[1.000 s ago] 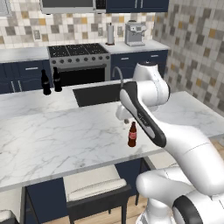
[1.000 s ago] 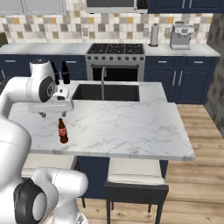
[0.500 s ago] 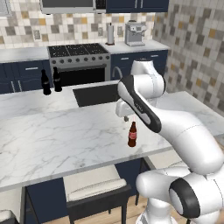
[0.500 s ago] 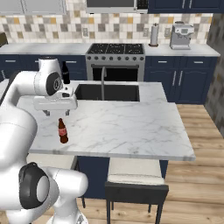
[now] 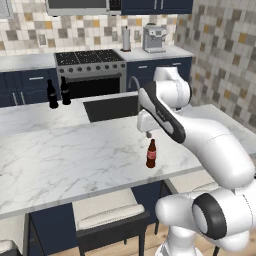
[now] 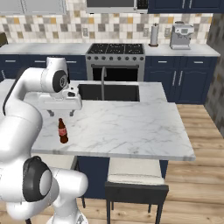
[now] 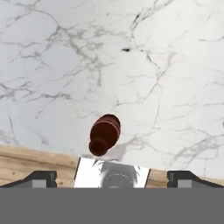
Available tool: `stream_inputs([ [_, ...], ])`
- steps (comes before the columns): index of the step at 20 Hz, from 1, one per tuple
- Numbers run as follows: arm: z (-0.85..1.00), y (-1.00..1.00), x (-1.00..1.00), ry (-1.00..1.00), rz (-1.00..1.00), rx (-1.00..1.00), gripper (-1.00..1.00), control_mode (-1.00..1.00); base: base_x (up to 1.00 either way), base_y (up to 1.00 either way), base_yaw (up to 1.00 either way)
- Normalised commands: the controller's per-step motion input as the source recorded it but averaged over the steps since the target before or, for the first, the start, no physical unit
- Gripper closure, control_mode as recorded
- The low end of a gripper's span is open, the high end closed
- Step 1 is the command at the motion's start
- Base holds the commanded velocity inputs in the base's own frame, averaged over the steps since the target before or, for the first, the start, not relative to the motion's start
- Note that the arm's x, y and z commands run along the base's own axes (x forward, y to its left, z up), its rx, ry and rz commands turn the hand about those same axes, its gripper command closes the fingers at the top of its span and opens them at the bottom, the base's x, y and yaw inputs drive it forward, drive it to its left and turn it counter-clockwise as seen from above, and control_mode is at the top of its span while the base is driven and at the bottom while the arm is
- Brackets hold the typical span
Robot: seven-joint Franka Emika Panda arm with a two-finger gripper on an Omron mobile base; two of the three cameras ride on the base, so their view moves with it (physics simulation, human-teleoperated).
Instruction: Place the large bottle from the dining counter next to the other large bottle outside the sink, and place the small bottle from the dining counter next to the other small bottle inside the sink.
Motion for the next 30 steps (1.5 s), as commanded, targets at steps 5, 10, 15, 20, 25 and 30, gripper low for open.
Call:
stream_inputs([
  [5, -0.02, 0.22, 0.27, 0.06, 0.00, 0.00, -1.00, -1.00, 0.00, 0.00, 0.00],
  [10, 0.00, 0.10, 0.09, 0.02, 0.00, 0.00, -1.00, -1.00, 0.00, 0.00, 0.00],
  [15, 0.00, 0.00, -0.03, 0.00, 0.00, 0.00, -1.00, -1.00, 0.00, 0.00, 0.00],
  [20, -0.17, -0.01, -0.06, 0.00, 0.00, 0.00, -1.00, -1.00, 0.00, 0.00, 0.00],
  [25, -0.24, 0.00, -0.01, 0.00, 0.00, 0.00, -1.00, -1.00, 0.00, 0.00, 0.00],
  [30, -0.13, 0.00, 0.00, 0.00, 0.00, 0.00, -1.00, -1.00, 0.00, 0.00, 0.00],
])
